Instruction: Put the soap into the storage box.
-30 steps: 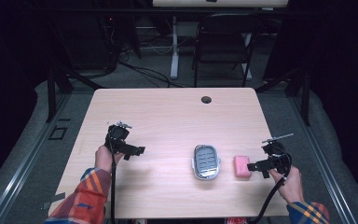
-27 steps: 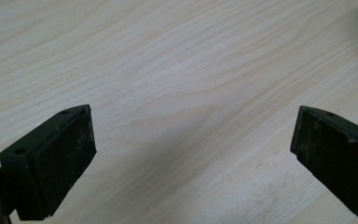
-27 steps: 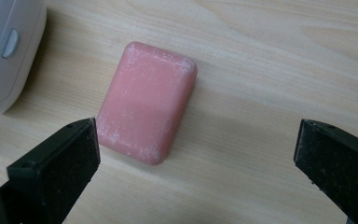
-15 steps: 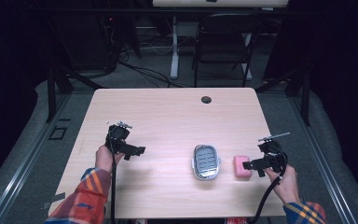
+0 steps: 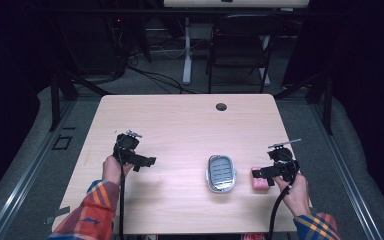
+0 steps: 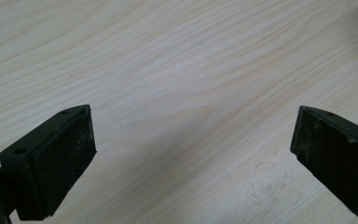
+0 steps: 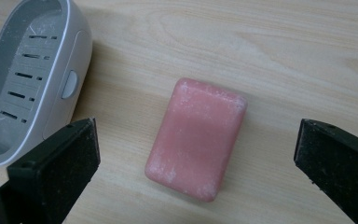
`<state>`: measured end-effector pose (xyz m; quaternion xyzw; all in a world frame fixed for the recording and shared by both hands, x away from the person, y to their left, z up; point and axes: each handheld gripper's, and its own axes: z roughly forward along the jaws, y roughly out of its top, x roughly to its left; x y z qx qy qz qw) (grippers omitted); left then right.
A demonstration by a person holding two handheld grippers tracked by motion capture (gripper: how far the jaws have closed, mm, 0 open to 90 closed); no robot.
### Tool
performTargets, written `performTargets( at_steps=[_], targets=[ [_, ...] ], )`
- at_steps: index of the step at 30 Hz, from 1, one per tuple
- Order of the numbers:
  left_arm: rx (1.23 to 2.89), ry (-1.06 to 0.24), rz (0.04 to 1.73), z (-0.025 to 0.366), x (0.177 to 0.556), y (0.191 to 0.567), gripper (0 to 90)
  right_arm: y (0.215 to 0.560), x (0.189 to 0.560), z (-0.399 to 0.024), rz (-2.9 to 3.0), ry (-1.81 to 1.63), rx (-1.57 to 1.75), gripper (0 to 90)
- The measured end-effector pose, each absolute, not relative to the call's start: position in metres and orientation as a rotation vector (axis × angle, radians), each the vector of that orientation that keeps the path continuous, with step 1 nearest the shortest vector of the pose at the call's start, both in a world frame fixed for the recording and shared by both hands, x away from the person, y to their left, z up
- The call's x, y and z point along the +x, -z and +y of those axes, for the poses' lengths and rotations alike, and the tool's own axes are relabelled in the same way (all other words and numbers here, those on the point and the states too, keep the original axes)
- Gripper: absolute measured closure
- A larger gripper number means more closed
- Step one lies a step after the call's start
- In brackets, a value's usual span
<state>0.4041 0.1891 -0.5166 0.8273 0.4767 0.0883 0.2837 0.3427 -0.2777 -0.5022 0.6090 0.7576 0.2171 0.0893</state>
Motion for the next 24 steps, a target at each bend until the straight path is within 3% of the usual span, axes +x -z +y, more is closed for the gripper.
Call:
performTargets(
  at_steps=[24],
  targets=[
    [2.211,-0.234,1.274,0.188,0.404,0.516,0.0,0.526,0.358,-0.269,2.256,-0.528,1.865,0.0]
  ],
)
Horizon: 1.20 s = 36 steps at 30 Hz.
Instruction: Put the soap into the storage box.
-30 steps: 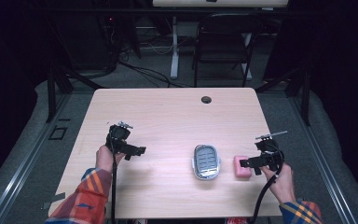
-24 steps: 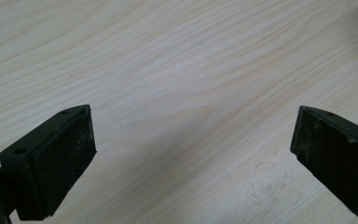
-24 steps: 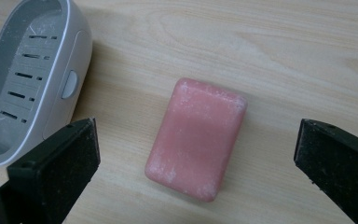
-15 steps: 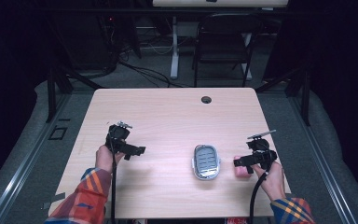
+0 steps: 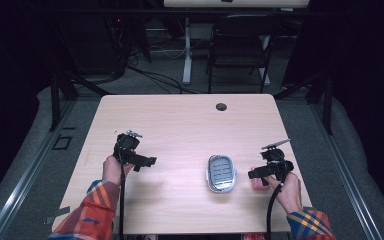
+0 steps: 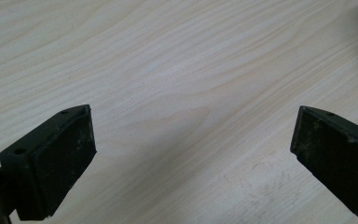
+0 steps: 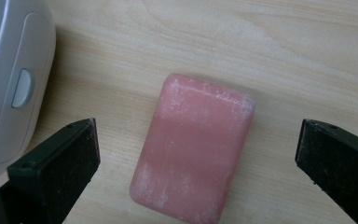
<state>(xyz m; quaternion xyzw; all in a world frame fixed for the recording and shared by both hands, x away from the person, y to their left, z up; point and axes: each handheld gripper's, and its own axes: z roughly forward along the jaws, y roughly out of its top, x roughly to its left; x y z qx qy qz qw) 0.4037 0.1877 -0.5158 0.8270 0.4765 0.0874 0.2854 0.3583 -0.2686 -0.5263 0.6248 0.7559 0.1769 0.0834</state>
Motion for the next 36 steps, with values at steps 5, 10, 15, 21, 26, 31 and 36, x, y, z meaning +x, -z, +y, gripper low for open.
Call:
performTargets(
  at_steps=[5,10,15,21,26,31,36],
  targets=[
    [2.216,-0.234,1.274,0.187,0.404,0.516,0.0,0.531,0.361,-0.265,2.297,-0.486,1.860,0.0],
    [2.219,-0.235,1.270,0.188,0.403,0.515,0.0,0.534,0.361,-0.259,2.299,-0.414,1.849,6.7],
    [2.219,-0.233,1.271,0.188,0.404,0.515,0.0,0.539,0.361,-0.261,2.291,-0.371,1.865,13.7],
    [2.221,-0.238,1.267,0.187,0.403,0.515,0.0,0.541,0.359,-0.261,2.276,-0.380,1.867,17.0],
    [2.222,-0.234,1.267,0.188,0.403,0.515,0.0,0.541,0.361,-0.263,2.324,-0.338,1.853,23.1],
    [2.222,-0.234,1.264,0.186,0.403,0.515,0.0,0.542,0.361,-0.264,2.341,-0.332,1.852,32.8],
    [2.231,-0.227,1.261,0.186,0.404,0.515,0.0,0.543,0.363,-0.264,2.369,-0.304,1.842,36.1]
  ],
)
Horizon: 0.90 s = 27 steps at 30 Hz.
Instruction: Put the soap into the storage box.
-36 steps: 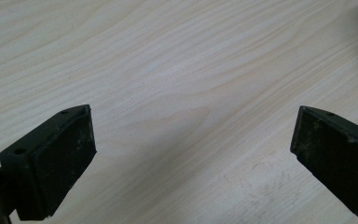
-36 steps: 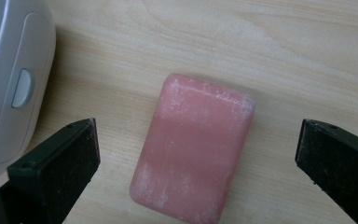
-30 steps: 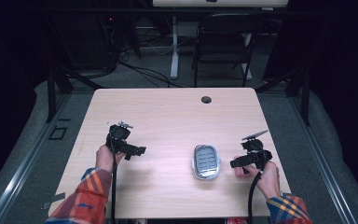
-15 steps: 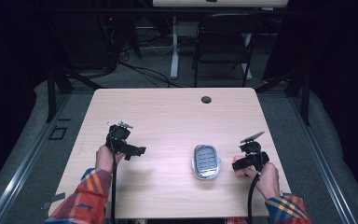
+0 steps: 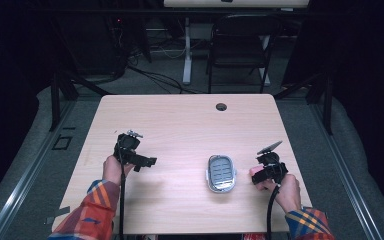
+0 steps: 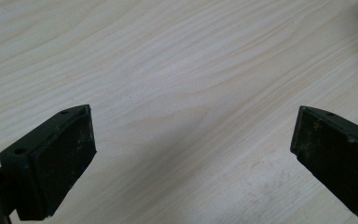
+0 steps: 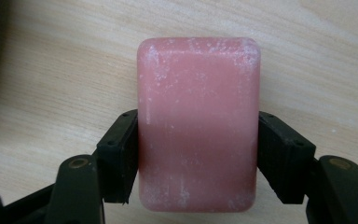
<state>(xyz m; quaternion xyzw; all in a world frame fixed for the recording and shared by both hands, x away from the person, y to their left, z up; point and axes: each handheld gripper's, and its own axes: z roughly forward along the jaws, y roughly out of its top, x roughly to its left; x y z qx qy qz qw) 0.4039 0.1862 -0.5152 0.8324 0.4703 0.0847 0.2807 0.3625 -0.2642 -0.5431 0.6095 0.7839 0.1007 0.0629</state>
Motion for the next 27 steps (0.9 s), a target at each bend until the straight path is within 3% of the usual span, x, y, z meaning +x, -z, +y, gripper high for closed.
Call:
performTargets(
  at_steps=[14,15,27],
  targets=[
    [2.240,-0.219,1.249,0.184,0.405,0.516,0.0,0.545,0.377,-0.267,2.425,-0.182,1.876,36.7],
    [2.242,-0.219,1.246,0.184,0.405,0.516,0.0,0.539,0.380,-0.268,2.496,-0.058,1.827,36.6],
    [2.243,-0.214,1.245,0.184,0.405,0.516,0.0,0.542,0.383,-0.268,2.489,-0.089,1.853,36.9]
  ],
)
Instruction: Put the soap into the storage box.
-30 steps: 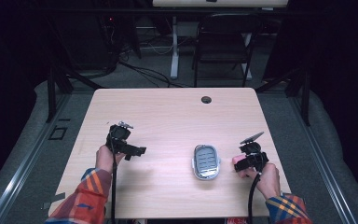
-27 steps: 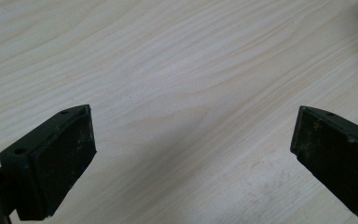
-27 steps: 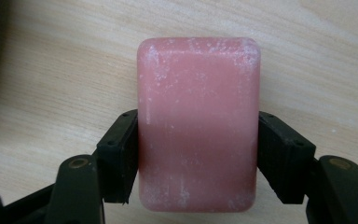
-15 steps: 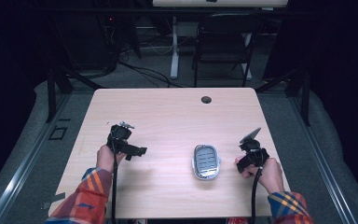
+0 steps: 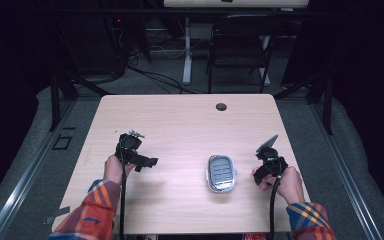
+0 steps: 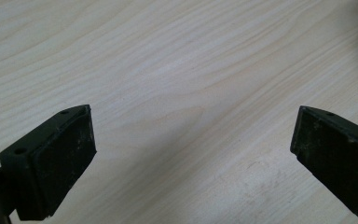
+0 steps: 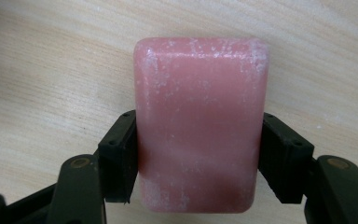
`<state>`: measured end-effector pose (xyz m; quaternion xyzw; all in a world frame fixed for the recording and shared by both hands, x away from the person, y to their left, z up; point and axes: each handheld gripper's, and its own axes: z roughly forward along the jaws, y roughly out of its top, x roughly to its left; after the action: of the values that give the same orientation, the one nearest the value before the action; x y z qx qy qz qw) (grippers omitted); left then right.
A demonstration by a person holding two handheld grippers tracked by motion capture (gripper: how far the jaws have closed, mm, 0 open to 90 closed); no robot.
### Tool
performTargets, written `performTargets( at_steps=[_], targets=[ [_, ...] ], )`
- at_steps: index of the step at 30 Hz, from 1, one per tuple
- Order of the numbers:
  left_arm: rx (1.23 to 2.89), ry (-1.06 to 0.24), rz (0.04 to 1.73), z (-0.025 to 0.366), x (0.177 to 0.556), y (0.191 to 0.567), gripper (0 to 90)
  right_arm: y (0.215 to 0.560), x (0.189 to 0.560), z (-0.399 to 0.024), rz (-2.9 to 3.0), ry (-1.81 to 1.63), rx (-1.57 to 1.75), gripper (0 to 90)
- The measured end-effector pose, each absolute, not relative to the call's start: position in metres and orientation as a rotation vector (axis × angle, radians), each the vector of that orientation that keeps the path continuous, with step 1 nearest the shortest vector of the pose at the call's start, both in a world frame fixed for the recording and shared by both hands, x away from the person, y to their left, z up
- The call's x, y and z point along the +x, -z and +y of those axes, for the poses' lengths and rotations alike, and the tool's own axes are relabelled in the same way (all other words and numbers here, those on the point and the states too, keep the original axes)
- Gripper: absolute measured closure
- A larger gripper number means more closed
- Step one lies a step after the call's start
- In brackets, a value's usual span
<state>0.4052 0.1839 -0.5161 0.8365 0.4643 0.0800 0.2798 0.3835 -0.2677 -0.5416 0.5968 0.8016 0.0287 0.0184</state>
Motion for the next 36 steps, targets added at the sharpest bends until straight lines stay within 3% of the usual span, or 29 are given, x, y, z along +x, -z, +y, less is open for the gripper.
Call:
performTargets(
  at_steps=[18,36],
  targets=[
    [2.238,-0.213,1.246,0.184,0.405,0.516,0.0,0.517,0.386,-0.278,2.480,-0.184,1.848,37.1],
    [2.236,-0.209,1.243,0.185,0.405,0.516,0.0,0.499,0.390,-0.263,2.512,-0.201,1.777,37.1]
  ],
)
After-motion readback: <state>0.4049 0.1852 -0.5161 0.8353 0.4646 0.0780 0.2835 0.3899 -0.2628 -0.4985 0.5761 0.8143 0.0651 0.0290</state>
